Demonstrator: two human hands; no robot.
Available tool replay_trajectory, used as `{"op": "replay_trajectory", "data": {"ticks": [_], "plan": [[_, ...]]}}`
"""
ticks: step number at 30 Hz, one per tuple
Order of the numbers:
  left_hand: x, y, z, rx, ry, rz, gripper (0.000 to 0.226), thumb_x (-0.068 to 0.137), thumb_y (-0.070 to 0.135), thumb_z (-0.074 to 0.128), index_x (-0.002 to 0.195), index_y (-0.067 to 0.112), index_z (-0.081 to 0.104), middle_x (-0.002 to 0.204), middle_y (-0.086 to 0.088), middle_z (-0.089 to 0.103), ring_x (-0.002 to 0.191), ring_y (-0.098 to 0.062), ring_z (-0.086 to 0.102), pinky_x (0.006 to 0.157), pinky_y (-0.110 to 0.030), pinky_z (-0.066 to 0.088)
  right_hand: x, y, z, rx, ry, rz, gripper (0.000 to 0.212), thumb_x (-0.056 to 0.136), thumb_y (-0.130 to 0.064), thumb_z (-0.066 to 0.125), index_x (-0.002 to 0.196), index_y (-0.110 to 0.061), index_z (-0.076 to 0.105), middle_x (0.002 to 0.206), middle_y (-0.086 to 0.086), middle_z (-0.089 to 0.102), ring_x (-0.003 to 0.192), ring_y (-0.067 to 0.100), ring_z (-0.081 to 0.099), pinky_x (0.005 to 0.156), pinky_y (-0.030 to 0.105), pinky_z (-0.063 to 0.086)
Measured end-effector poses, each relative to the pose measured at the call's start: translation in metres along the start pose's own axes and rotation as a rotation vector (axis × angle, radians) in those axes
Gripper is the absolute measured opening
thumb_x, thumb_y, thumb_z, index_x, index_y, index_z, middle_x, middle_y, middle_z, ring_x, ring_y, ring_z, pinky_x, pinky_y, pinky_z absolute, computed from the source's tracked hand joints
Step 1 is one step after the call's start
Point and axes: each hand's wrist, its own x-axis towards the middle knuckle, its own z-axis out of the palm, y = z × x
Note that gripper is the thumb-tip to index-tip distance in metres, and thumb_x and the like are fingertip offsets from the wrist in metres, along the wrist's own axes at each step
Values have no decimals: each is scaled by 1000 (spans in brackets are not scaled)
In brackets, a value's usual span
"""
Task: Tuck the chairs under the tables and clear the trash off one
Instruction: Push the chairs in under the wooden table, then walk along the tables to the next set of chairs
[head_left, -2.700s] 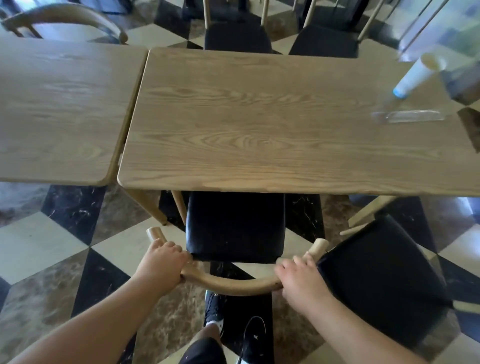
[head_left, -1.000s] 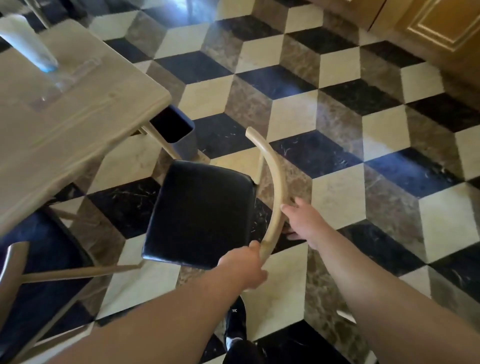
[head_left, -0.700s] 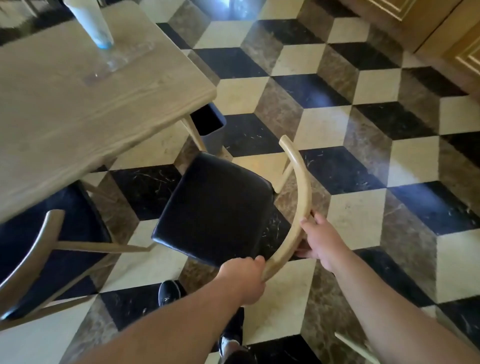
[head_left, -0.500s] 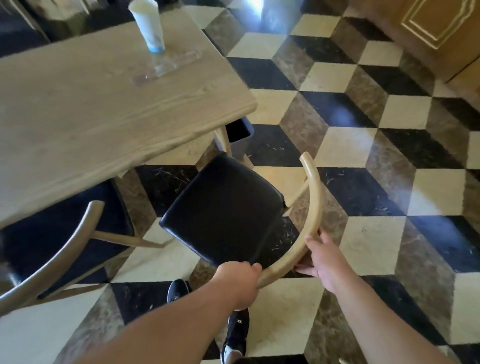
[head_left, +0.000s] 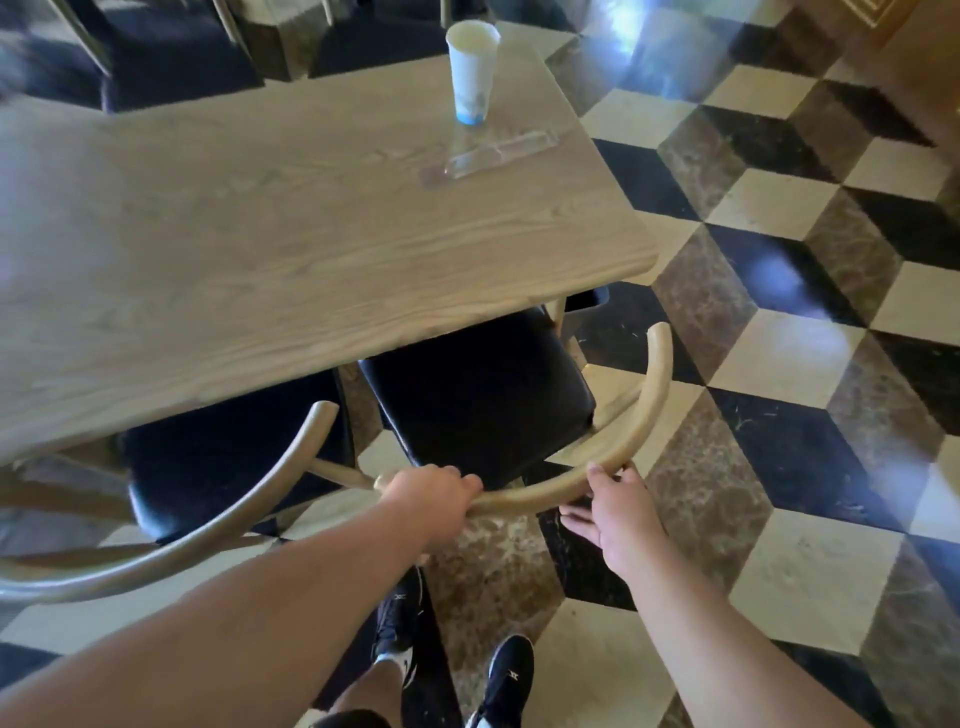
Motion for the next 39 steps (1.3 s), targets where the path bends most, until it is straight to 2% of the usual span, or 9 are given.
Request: {"op": "replay_trajectory", "data": {"ticks": [4, 8, 12, 14, 17, 21, 27, 33, 39], "plan": [[-2, -43, -19, 135, 63, -72, 32, 105, 21, 51, 137, 23, 46, 123, -3, 59, 107, -30, 63, 63, -41, 32, 0, -16, 46, -1, -53, 5, 50, 109, -23, 56, 155, -23, 36, 121, 18, 63, 87, 34, 78, 86, 56, 63], [0, -83, -25, 168, 137, -80, 37, 100, 12, 49, 136, 22, 48, 123, -2, 60, 111, -28, 62, 75, -43, 39, 6, -29, 83, 7, -43, 34, 52, 107, -23, 59, 154, -20, 36, 123, 21, 64, 90, 36, 77, 85, 56, 63], [6, -102, -22, 110, 114, -64, 39, 99, 18, 51, 137, 25, 48, 127, 0, 59, 115, -26, 60, 91, -51, 49, 6, -44, 90, -61, 8, 82, 44, 108, -25, 58, 147, -15, 41, 111, 22, 66, 86, 37, 76, 85, 57, 63], [7, -104, -26, 43, 86, -65, 42, 100, 29, 52, 142, 26, 47, 134, -1, 58, 120, -27, 58, 96, -52, 48, -4, -51, 82, -370, -19, 40, 47, 108, -39, 54, 142, -7, 47, 113, 18, 69, 86, 34, 75, 82, 55, 64], [1, -100, -52, -80, 101, -56, 63, 97, 54, 52, 153, 29, 39, 148, -1, 50, 134, -26, 48, 108, -47, 43, -34, -71, 53, -1144, 42, -221, 64, 105, -63, 35, 128, -8, 60, 112, 6, 70, 99, 28, 69, 87, 46, 60], [-8, -82, -130, -124, 228, -8, 81, 92, 73, 49, 159, 33, 30, 162, 3, 39, 145, -25, 38, 115, -45, 35, -76, -116, 9, -1404, 140, -597, 73, 100, -69, 44, 156, -23, 41, 152, 1, 53, 138, 24, 51, 105, 39, 47], [-5, -2, -280, -86, 481, 149, 91, 86, 85, 46, 158, 33, 29, 164, 5, 35, 146, -26, 38, 115, -49, 38, -137, -220, -74, -1335, 413, -880, 82, 97, -71, 47, 162, -26, 26, 166, 3, 38, 153, 24, 32, 124, 41, 31], [-11, 145, -410, 43, 631, 389, 80, 90, 73, 57, 156, 34, 33, 162, 5, 41, 146, -22, 40, 115, -45, 40, -190, -297, -190, -1157, 690, -1006, 79, 93, -74, 50, 157, -28, 37, 158, -3, 48, 145, 20, 43, 115, 38, 39], [-2, 287, -497, 156, 824, 483, 50, 89, 73, 56, 125, 38, 62, 121, 13, 70, 104, -10, 66, 87, -31, 54, -209, -365, -322, -1140, 889, -1049, 62, 94, -75, 48, 135, -30, 61, 133, -11, 65, 121, 15, 59, 101, 35, 50]]}}
